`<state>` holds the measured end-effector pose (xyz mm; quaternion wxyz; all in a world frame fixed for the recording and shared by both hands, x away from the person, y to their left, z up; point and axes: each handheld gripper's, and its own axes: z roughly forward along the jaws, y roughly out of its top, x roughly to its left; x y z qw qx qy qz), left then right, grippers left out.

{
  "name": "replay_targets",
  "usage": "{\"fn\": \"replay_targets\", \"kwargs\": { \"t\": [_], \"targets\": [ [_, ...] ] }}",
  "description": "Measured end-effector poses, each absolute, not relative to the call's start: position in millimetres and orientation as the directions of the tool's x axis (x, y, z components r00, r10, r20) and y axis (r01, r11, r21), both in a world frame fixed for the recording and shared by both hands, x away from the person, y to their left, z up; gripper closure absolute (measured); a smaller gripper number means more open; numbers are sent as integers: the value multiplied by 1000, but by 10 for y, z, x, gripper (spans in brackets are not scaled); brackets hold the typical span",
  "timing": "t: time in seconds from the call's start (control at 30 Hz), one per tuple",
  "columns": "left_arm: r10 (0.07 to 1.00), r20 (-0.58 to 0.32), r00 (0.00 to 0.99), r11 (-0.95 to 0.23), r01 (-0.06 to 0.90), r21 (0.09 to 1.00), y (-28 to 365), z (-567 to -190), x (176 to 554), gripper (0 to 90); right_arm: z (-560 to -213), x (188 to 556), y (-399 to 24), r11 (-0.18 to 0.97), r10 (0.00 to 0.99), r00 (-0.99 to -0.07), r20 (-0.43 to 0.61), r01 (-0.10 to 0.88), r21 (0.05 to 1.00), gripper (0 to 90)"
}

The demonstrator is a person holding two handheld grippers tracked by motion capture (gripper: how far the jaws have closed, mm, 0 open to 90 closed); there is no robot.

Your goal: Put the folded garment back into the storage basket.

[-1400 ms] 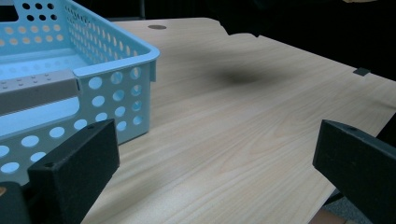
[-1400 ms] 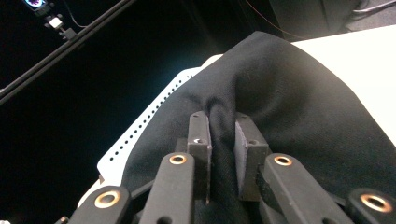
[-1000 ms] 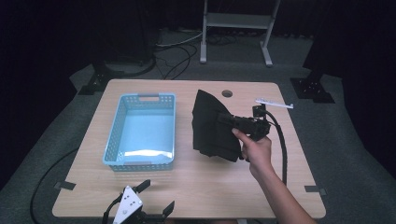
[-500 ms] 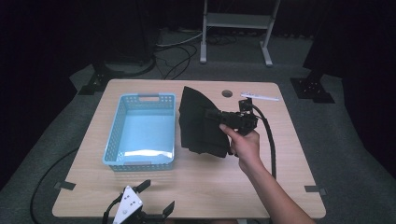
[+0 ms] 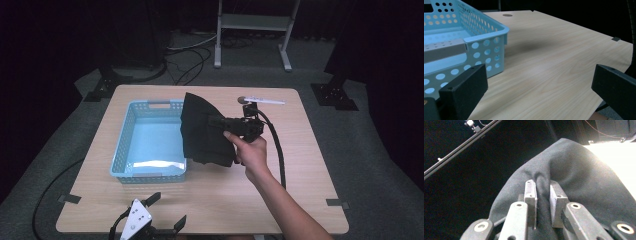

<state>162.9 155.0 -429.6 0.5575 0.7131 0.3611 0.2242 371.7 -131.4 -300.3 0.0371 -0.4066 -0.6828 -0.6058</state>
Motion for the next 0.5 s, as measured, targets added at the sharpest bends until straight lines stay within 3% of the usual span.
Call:
{"fn": "replay_targets", "kwargs": {
  "t": [0.5],
  "targets": [
    [762,-83,642,-118,263,958,1541,-4294,1622,0,-2955,3793,-1106,-62,498,-670,550,605,794,791]
  ]
}}
